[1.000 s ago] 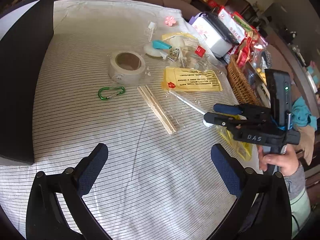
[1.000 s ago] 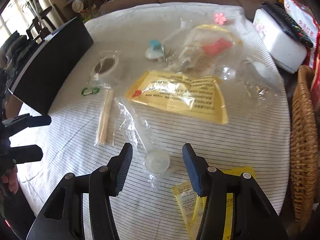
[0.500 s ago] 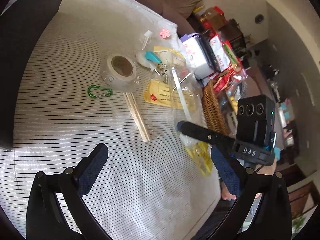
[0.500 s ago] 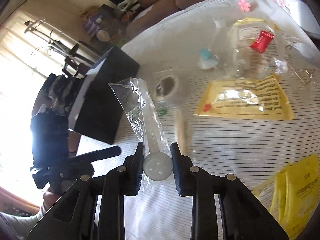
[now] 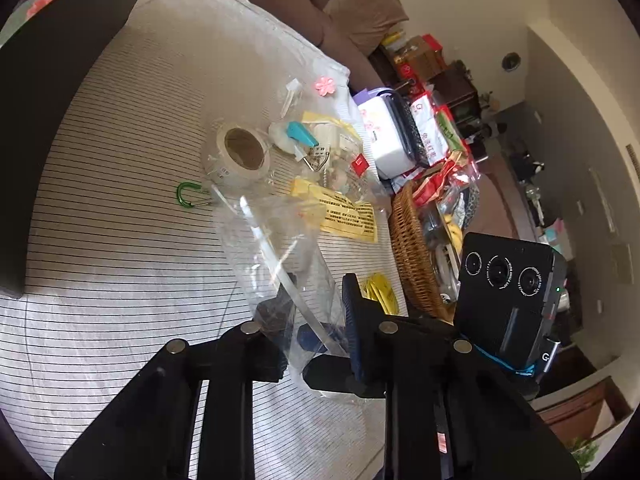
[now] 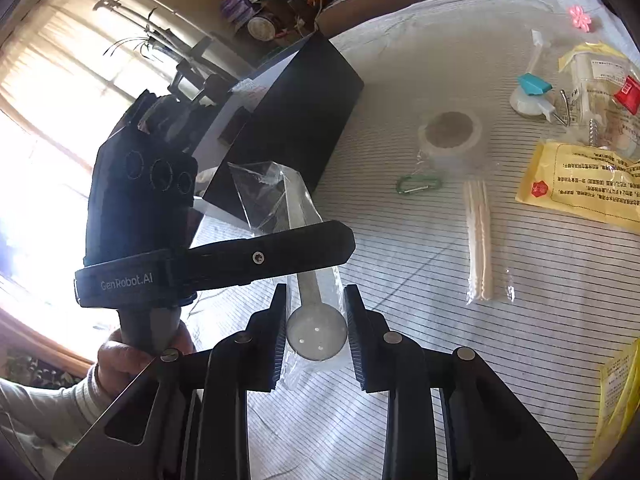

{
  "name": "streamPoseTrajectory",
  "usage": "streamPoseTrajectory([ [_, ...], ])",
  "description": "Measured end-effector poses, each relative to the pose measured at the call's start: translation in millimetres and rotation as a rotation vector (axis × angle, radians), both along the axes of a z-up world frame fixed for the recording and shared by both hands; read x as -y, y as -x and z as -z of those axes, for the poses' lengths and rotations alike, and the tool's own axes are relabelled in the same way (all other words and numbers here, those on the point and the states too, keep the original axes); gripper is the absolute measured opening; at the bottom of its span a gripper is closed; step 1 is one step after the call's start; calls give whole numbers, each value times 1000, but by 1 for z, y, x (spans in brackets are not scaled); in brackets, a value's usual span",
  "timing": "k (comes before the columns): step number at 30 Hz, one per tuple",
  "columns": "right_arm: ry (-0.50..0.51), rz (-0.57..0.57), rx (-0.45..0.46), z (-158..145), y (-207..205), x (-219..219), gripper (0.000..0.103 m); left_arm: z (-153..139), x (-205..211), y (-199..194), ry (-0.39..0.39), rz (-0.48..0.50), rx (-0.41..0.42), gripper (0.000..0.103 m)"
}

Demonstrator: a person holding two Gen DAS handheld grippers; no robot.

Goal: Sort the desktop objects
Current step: 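Grasp the clear bag holding a white spoon with the right gripper, then lift the clear spoon bag with the right gripper toward the black box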

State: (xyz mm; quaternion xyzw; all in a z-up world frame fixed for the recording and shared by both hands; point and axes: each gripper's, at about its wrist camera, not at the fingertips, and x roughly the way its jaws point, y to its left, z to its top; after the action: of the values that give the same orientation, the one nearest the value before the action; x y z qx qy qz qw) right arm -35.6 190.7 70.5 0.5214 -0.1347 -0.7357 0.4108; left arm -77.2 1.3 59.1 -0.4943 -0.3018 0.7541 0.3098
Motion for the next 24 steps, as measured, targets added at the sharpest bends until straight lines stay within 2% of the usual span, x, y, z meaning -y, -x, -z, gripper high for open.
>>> streamPoseTrajectory([
  [2,-8,-7,-11,-2,2,1,34,-7,-2,-1,21,6,-32,16],
  [3,-17,-7,-16,-5,3,-1,44,-11,-1,-2,25,5,-49,16],
  [4,-27,0,-20,-7,6,-5,64,-15,1,-2,26,-3,-61,16],
  [6,-26,48,-26,-13,13,-24,81,-22,9,-2,20,-24,-76,16],
  [10,36,269,-14,-21,34,-86,81,-35,24,-1,7,-52,-102,16],
  [14,-2,455,-15,-26,50,-120,81,-46,30,-5,1,-46,-129,16],
  [17,-93,492,-66,-41,82,-109,81,-54,28,-9,6,-32,-153,16],
  [20,-172,522,-159,-60,139,-84,81,-64,27,-15,54,-26,-196,16],
  [22,-251,549,-171,-59,189,-63,81,-71,30,-16,79,-30,-219,16],
  [24,-338,577,-147,-44,239,-45,81,-77,37,-16,79,-39,-231,16],
])
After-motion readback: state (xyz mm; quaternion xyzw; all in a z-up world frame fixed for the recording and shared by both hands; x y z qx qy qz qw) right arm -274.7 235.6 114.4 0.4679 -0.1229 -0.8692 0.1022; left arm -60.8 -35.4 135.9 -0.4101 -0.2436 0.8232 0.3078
